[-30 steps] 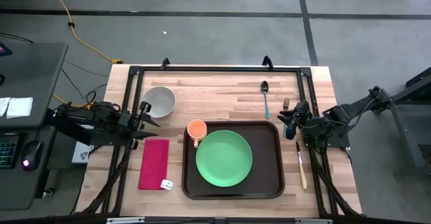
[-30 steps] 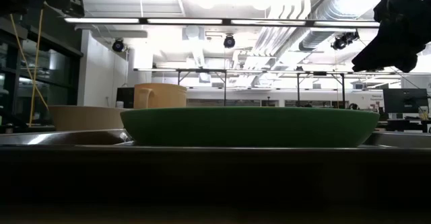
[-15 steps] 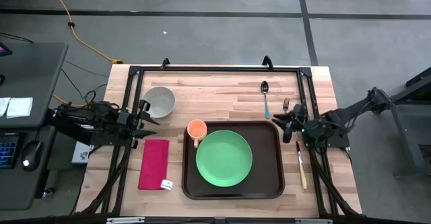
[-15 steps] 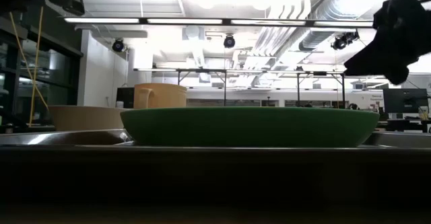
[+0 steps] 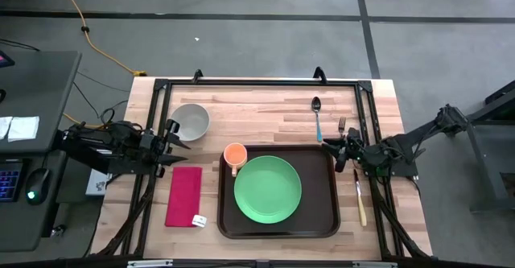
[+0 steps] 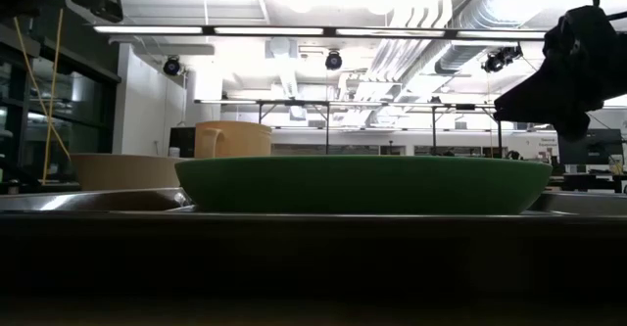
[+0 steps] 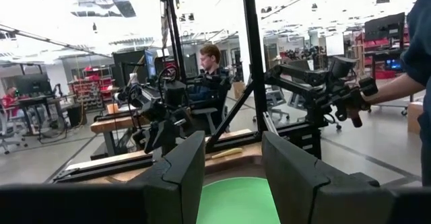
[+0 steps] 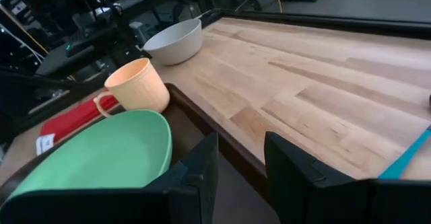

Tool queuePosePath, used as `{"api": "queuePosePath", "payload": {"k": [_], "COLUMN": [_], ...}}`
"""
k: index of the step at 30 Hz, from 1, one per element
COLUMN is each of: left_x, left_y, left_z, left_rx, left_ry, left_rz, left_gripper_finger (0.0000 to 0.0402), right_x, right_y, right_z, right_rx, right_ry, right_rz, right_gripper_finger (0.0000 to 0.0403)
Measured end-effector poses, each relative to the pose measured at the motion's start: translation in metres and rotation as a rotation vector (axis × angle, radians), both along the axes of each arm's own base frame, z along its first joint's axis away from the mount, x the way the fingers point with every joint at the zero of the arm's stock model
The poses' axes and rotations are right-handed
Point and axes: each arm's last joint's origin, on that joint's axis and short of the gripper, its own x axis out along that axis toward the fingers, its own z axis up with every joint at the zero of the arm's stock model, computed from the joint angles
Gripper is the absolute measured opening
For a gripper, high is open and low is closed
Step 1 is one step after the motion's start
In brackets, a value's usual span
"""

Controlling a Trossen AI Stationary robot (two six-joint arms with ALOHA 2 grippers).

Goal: Set up tray
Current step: Put the gray bowl on top of the green plate

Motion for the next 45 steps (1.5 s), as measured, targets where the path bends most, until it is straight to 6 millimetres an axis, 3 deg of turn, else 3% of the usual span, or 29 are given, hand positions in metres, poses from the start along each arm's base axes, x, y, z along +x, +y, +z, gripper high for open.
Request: {"api": "queuePosePath", "payload": {"k": [11,18,22,36,45], "left_x": [0.0,0.0,0.0,0.0,0.001], "left_y": [0.0,0.0,0.0,0.0,0.0], "left_z": [0.0,0.0,0.0,-0.001,-0.005], "left_rx": [0.006,0.007,0.008,0.012,0.046], "left_ry": [-0.002,-0.001,-0.002,0.006,0.04], "left_rz": [-0.006,-0.006,-0.006,-0.006,-0.001], "left_gripper_finger": [0.0179,0.0179,0.0179,0.0179,0.0179], "right_x": [0.0,0.002,0.002,-0.009,-0.01], "right_y": [0.0,0.007,0.007,0.004,0.005], "right_z": [0.0,-0.001,-0.001,0.017,0.017], "right_rx": [0.013,-0.086,-0.104,-0.186,-0.183], "right_ry": [-0.004,0.068,0.075,-0.09,-0.097], "right_rz": [0.0,0.273,0.301,0.392,0.411], "right_gripper_finger": [0.0099,0.0099,0.0099,0.0099,0.0099]}}
